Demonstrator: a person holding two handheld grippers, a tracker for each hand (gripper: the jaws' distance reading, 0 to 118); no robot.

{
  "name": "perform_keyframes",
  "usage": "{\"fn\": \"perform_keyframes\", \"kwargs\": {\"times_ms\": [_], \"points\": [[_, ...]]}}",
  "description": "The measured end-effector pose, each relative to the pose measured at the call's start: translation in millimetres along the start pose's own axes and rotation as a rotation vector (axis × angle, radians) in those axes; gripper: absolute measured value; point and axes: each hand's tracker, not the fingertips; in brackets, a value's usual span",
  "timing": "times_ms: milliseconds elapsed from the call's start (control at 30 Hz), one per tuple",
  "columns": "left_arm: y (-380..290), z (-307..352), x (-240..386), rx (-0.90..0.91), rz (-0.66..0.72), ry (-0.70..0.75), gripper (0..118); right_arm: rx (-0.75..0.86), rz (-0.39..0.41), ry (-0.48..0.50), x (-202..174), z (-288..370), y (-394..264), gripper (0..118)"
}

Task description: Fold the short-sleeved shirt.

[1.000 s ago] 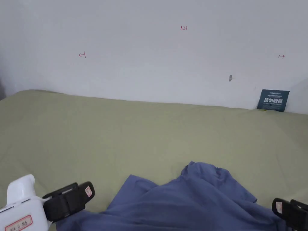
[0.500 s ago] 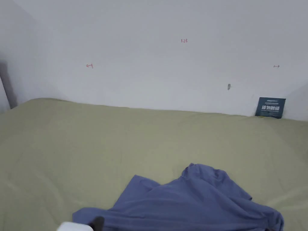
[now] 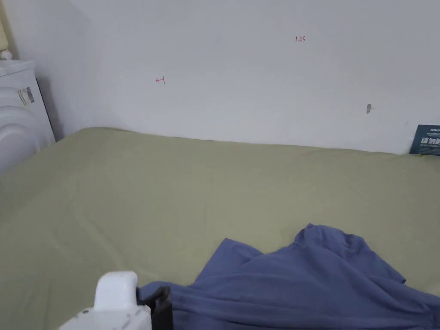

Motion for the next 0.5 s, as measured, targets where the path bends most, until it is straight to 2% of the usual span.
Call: {"fn": "perform_keyframes", "kwargs": {"times_ms": [33, 67, 100, 167, 300, 333, 367, 400, 433, 467, 500], "points": [[6.6, -21.1, -7.5, -0.05, 0.021, -0.01, 113, 0.01, 0.001, 0.0, 2.5, -1.3, 3.3, 1], [9.4, -39.6, -15.1, -0.104, 0.055, -0.032, 117, 0.017, 0.002, 0.004, 4.6, -2.6, 6.5, 1], [8.2, -57.4, -21.2, -0.087, 0.087, -0.035, 116, 0.019, 0.0, 0.007, 8.5, -5.4, 9.6, 1], [15.7, -88.5, -23.5, -0.192, 0.111, 0.004, 116, 0.016, -0.001, 0.012, 13.6, -11.6, 15.5, 1], [3.1, -135.9, -26.2, -0.319, 0.044, 0.071, 114, -0.007, 0.023, 0.02, 28.7, -39.3, 34.5, 1], [-0.2, -142.3, -23.1, -0.367, 0.019, 0.066, 108, -0.021, 0.036, 0.017, 32.9, -51.7, 43.8, 2], [-3.6, -147.1, -18.9, -0.404, -0.004, 0.047, 96, -0.025, 0.044, 0.017, 38.5, -65.1, 53.2, 4], [-6.3, -148.6, -13.5, -0.427, -0.029, 0.038, 89, -0.03, 0.047, 0.028, 46.1, -83.6, 65.4, 12], [-7.8, -143.8, -3.9, -0.394, -0.118, 0.131, 79, -0.037, 0.044, 0.039, 53.0, -105.4, 78.1, 45], [-8.6, -138.9, 0.2, -0.35, -0.163, 0.117, 57, -0.06, 0.053, 0.051, 58.7, -129.2, 90.7, 71], [-7.2, -132.7, 0.1, -0.326, -0.156, 0.063, 19, -0.114, 0.042, 0.108, 66.8, -161.4, 103.0, 86]]}}
